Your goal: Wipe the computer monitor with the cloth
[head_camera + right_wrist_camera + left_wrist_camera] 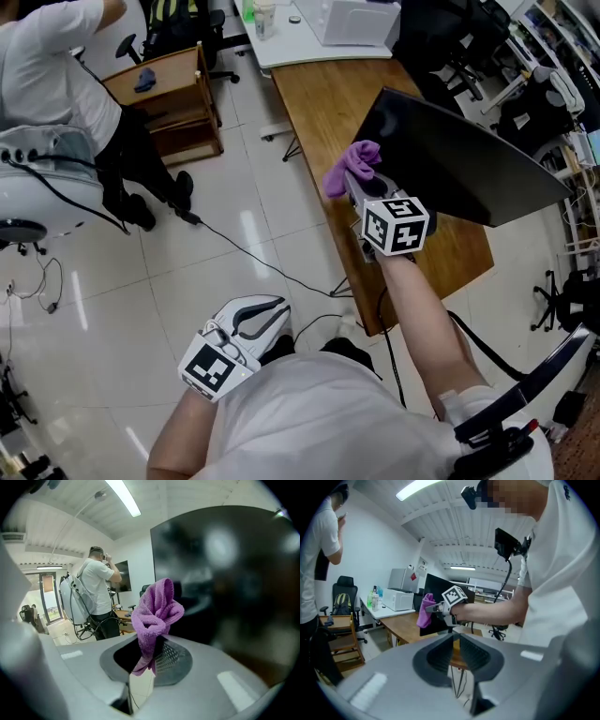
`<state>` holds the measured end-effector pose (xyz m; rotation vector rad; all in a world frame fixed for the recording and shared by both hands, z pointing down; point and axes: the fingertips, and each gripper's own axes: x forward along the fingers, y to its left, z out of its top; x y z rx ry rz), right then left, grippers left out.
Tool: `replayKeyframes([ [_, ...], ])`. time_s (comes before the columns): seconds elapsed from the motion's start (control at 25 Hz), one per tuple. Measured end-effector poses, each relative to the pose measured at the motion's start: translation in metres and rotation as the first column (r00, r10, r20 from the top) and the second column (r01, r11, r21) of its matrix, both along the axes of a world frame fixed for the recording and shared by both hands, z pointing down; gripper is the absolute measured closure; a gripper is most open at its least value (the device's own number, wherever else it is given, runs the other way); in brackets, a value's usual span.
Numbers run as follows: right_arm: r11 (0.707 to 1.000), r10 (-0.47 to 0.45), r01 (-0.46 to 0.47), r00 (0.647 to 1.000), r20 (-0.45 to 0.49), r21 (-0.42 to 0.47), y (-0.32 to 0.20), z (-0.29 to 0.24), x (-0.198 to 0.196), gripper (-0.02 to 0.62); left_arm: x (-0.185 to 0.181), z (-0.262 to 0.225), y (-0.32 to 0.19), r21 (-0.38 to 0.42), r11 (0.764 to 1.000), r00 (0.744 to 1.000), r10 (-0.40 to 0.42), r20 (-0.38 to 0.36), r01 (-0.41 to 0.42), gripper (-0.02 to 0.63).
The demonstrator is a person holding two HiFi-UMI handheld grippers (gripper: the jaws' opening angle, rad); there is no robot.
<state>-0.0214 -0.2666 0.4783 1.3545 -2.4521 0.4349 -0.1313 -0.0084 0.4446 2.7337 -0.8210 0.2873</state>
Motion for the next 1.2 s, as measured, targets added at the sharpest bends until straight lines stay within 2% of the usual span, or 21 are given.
replayKeyframes([
  [0.48,0.988,-0.032,0.035,0.999,-0.022,0.148,-0.013,-0.111,-0.007,0.545,0.005,-0.015,-0.005,0.067,0.997,0.998,0.044,-0.047,-0.041,0.541],
  [0.72,0.982,-0.042,0.037,0.999,0.022,0.186,-0.023,-0.166,-0.01,0.545,0.005,-0.021,-0.007,0.092,0.995,0.995,0.055,-0.078,-0.047,0.541],
  [0.96,0.976,-0.053,0.032,0.994,0.094,0.214,-0.019,-0.2,-0.012,0.545,0.003,-0.025,-0.007,0.094,0.993,0.992,0.083,-0.096,-0.073,0.541],
  [1.2,0.969,-0.081,0.058,0.993,0.09,0.239,-0.003,-0.208,-0.011,0.545,0.0,-0.025,-0.022,0.07,0.995,0.991,0.079,-0.111,-0.072,0.541],
])
